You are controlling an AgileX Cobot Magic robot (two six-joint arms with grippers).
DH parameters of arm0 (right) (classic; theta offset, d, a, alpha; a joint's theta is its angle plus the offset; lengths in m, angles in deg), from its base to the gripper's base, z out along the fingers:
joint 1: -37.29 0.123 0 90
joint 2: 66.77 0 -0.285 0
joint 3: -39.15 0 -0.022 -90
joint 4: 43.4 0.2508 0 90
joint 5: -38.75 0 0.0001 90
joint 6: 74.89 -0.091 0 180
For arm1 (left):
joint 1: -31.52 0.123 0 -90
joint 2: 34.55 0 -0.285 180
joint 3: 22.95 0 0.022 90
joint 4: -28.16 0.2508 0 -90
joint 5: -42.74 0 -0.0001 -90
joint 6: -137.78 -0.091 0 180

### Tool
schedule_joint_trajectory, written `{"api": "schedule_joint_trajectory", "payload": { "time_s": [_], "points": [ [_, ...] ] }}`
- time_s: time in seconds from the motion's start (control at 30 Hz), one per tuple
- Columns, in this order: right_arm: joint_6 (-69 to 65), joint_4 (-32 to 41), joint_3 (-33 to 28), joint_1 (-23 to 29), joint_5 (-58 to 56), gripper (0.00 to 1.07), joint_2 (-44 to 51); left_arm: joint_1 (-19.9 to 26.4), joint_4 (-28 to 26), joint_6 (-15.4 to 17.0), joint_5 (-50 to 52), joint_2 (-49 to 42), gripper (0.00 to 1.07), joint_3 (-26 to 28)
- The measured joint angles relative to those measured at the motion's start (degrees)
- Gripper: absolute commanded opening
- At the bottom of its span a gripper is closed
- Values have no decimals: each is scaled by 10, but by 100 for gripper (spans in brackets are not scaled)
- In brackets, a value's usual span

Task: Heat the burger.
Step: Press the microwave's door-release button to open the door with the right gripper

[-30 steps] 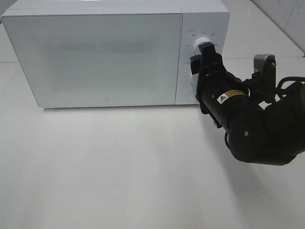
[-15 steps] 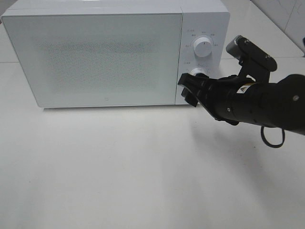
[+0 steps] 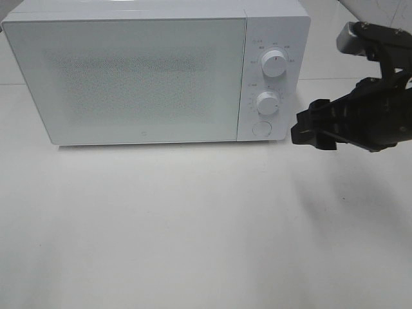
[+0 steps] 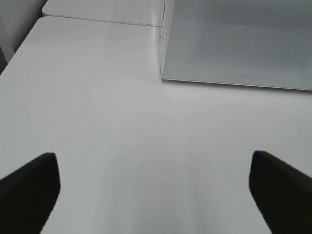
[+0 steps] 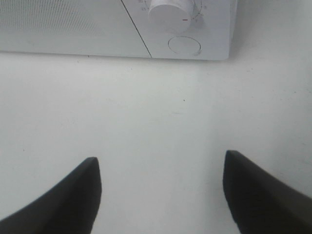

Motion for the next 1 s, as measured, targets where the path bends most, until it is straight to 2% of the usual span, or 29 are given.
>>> {"api": "schedule_joint_trajectory", "payload": {
  "time_s": [0.1, 0.13, 0.27, 0.3, 0.37, 0.67, 0.87, 0.93, 1.0],
  "points": [
    [-7, -20, 9, -5, -26, 72, 10, 0, 0, 0, 0, 0, 98, 0],
    [-20, -56, 21, -9, -66, 76, 32, 0, 0, 0, 0, 0, 98, 0],
    [-45, -109, 27, -11, -134, 82, 84, 0, 0, 0, 0, 0, 98, 0],
    [-45, -109, 27, -11, -134, 82, 84, 0, 0, 0, 0, 0, 98, 0],
    [-64, -146, 27, -11, -206, 81, 134, 0, 0, 0, 0, 0, 98, 0],
    [-69, -165, 27, -11, -347, 78, 237, 0, 0, 0, 0, 0, 98, 0],
    [-84, -193, 11, -11, -376, 77, 288, 0, 0, 0, 0, 0, 98, 0],
    [-100, -222, -22, -11, -386, 76, 351, 0, 0, 0, 0, 0, 98, 0],
    [-104, -228, -30, -11, -386, 76, 371, 0, 0, 0, 0, 0, 98, 0]
  ]
}}
